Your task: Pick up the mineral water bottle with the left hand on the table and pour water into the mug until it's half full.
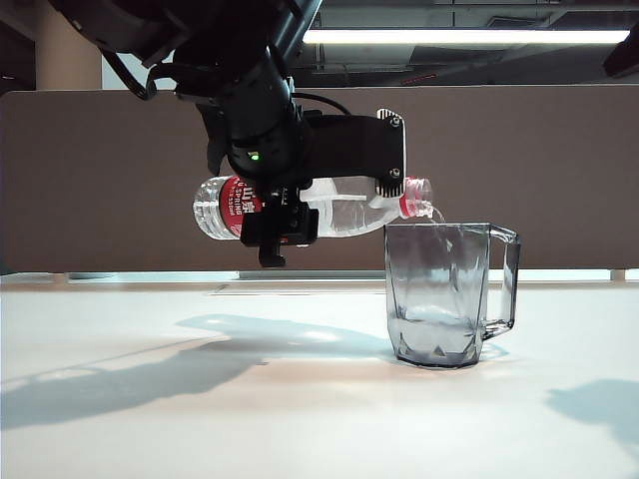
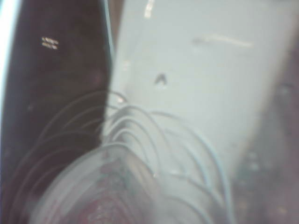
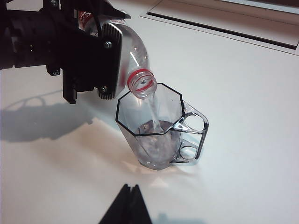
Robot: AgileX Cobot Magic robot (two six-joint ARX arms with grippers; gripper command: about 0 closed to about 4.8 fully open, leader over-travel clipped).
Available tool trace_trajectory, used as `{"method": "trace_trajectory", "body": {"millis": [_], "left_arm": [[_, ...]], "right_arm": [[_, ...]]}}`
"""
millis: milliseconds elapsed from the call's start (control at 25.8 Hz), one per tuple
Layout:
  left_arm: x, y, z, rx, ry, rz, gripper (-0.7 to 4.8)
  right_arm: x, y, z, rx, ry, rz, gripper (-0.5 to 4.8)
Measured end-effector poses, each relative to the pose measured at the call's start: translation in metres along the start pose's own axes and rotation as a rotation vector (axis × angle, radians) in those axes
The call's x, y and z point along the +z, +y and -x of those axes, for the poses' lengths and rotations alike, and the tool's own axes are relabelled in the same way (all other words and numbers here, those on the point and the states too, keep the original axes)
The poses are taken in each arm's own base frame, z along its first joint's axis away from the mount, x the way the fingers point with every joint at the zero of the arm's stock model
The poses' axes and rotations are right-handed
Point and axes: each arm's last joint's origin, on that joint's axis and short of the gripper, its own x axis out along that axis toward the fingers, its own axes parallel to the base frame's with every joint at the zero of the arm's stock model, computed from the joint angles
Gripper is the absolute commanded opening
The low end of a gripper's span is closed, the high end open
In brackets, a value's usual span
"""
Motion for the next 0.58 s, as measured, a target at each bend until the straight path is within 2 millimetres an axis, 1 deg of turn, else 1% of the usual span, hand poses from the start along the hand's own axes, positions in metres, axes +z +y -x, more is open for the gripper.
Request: {"method": "trace_trajectory", "body": {"millis": [582], "left_arm": [[0.0,0.0,0.0,0.0,0.0,-0.023,2.95]], "right_arm": [[0.0,0.0,0.0,0.0,0.0,0.0,-0.05]]}}
